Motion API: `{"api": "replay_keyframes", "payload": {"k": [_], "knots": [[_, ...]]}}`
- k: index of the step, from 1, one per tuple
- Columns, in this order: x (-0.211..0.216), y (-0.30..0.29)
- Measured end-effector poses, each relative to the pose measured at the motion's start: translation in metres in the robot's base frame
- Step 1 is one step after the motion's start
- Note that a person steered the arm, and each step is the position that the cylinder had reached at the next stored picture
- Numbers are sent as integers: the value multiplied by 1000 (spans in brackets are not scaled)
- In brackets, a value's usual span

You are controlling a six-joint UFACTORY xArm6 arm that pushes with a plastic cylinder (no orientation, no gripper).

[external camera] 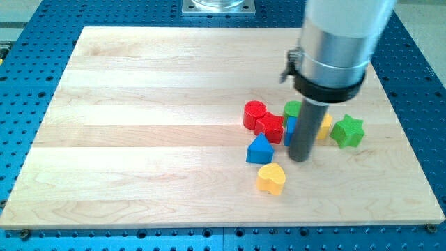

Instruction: Place the green blocks in a vertical line

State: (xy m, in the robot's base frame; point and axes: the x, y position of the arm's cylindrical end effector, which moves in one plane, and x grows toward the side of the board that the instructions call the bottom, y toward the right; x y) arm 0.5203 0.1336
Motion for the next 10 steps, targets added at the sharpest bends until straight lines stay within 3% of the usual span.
{"api": "replay_keyframes", "payload": {"k": [1,2,3,6,7,8,10], "knots": [[0,96],[-11,158],[-60,126],[-57,20],[-40,34],[-19,88],[23,102]]}}
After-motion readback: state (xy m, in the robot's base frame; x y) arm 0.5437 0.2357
